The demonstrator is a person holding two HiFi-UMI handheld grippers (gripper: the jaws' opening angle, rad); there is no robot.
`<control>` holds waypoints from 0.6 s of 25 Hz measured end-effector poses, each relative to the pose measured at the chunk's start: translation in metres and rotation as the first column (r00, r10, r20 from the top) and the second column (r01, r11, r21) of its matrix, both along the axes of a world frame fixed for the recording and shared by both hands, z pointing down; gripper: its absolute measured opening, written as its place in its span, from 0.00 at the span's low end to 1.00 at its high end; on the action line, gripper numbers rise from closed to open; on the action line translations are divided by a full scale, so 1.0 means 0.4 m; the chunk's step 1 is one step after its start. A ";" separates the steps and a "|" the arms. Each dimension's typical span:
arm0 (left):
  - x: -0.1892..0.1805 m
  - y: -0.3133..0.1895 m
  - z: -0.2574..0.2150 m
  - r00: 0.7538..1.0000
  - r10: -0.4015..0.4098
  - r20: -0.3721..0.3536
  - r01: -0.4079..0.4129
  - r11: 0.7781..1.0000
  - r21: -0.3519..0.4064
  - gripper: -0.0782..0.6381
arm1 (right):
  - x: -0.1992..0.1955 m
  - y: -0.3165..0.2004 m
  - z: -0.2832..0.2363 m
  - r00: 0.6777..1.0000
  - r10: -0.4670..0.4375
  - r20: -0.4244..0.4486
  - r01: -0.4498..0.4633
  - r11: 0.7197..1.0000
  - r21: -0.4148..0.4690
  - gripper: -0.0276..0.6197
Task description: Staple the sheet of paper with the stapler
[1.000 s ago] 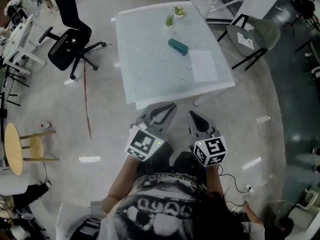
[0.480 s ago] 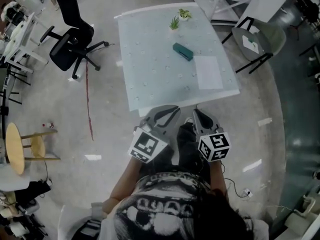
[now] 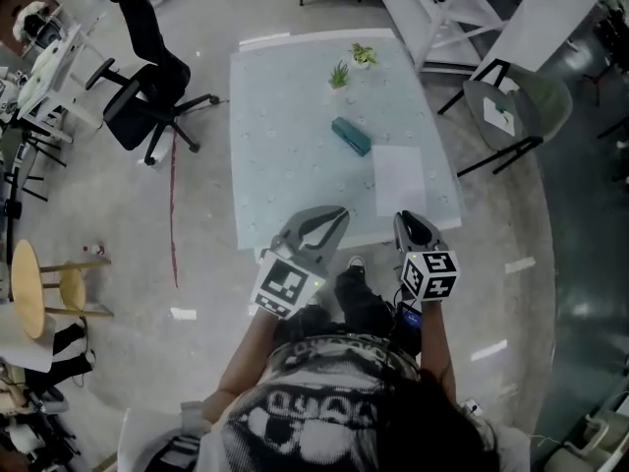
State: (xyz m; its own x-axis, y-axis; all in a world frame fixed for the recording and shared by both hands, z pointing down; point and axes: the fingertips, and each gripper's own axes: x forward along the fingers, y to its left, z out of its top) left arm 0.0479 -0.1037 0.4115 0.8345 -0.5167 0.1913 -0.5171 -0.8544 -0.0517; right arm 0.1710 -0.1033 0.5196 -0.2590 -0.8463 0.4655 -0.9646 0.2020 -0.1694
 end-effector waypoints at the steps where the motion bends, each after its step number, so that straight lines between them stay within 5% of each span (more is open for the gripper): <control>1: 0.021 -0.017 -0.002 1.000 -0.005 0.001 0.005 1.000 0.000 0.12 | 0.035 -0.017 0.016 1.000 0.018 0.006 -0.018 1.000 -0.012 0.11; 7: 0.131 -0.068 0.015 1.000 0.007 0.030 -0.006 1.000 -0.027 0.12 | 0.213 -0.089 0.161 0.992 0.123 0.024 -0.119 0.984 -0.134 0.18; 15: 0.206 -0.131 0.034 0.996 -0.038 0.086 0.041 0.999 -0.034 0.12 | 0.311 -0.154 0.339 0.993 0.110 -0.047 -0.119 0.947 -0.299 0.31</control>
State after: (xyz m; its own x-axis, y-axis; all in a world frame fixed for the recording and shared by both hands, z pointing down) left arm 0.1301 -0.1559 0.4251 0.7934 -0.5404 0.2799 -0.5455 -0.8354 -0.0667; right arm 0.2956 -0.1649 0.6553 -0.1508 -0.6890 0.7089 -0.9837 0.0334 -0.1768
